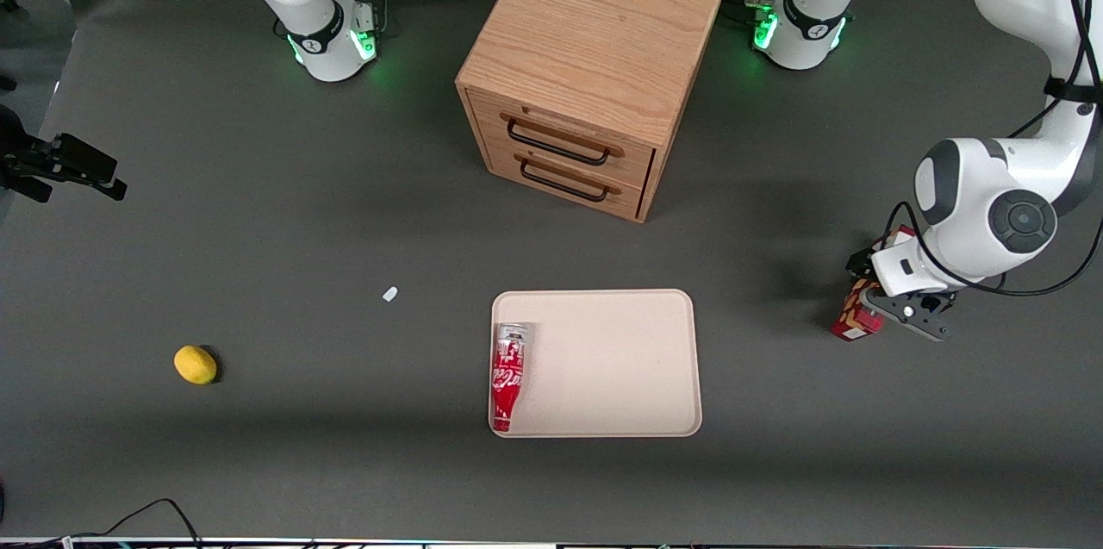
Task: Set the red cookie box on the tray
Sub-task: 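Move the open left gripper down over the red tartan shortbread box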
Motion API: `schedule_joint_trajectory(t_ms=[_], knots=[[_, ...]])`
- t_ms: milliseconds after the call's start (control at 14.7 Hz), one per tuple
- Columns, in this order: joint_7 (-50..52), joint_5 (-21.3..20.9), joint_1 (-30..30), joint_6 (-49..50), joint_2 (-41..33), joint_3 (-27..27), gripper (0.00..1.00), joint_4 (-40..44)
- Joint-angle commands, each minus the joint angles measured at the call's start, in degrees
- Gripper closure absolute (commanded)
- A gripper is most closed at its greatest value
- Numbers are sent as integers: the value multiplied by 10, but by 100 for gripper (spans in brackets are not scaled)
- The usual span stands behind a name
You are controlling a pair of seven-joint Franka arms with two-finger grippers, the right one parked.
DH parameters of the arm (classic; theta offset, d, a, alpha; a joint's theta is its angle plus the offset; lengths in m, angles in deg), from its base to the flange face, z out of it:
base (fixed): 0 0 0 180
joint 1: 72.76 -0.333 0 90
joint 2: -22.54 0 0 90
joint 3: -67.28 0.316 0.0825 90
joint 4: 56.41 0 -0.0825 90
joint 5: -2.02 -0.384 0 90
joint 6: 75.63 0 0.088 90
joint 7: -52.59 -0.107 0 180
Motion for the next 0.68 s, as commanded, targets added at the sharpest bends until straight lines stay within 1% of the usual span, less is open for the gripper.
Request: schedule_joint_trajectory(t_ms=[0, 341, 409, 545, 614], knots=[[-16, -5, 9, -33, 5, 14, 0, -17], [-16, 3, 8, -40, 11, 16, 0, -33], [-16, 3, 8, -40, 10, 18, 3, -36], [-17, 3, 8, -40, 10, 18, 17, -37], [-17, 3, 8, -39, 10, 18, 34, -37]])
